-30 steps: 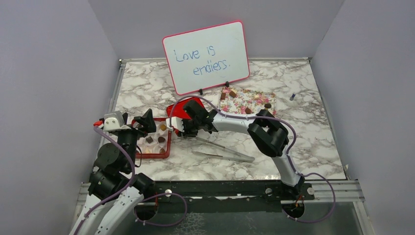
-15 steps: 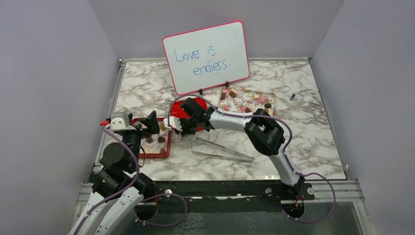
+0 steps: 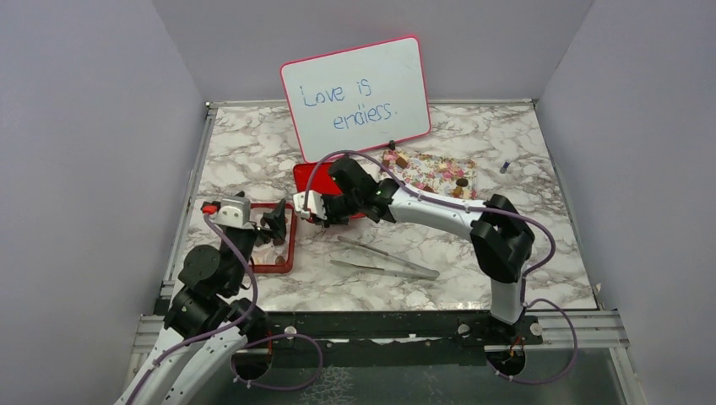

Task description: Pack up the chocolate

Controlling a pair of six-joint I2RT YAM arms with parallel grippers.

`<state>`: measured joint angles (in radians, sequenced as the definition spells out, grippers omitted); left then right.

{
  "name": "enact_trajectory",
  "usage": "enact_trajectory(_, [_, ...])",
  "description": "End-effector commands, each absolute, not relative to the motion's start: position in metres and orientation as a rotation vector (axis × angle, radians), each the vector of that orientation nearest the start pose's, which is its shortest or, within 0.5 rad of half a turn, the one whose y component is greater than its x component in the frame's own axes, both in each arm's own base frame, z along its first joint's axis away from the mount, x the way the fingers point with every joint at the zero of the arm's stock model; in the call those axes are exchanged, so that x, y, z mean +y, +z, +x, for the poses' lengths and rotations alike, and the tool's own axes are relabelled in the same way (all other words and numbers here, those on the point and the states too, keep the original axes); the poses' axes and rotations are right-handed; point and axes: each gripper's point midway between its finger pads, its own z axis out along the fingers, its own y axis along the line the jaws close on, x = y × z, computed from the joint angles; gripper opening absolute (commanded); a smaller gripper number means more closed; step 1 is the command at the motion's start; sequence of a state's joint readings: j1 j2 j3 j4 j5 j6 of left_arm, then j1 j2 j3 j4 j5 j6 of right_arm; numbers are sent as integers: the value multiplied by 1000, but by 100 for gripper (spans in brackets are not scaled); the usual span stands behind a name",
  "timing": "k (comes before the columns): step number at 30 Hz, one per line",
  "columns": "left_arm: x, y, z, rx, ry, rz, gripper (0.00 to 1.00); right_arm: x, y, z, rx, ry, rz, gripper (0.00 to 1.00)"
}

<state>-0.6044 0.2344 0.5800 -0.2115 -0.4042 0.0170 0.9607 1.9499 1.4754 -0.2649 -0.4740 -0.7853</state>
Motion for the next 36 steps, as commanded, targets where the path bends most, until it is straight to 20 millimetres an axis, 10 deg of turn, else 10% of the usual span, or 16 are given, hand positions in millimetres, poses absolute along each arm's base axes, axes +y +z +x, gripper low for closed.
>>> enact_trajectory(1, [-102, 280, 211, 1440, -199, 474, 89, 452, 144, 249, 1239, 632, -1861, 1])
enact_trajectory(14, [-159, 237, 204, 1329, -214, 1024, 96, 419, 177, 228, 1214, 635, -1826, 1])
enact_trajectory(26, [-191, 260, 164, 1052, -308, 1381, 97, 391, 202, 222, 1203, 657, -1767, 1])
enact_trajectory(36, [-195, 263, 153, 894, -258, 1548, 80, 372, 244, 190, 1109, 744, -1740, 1])
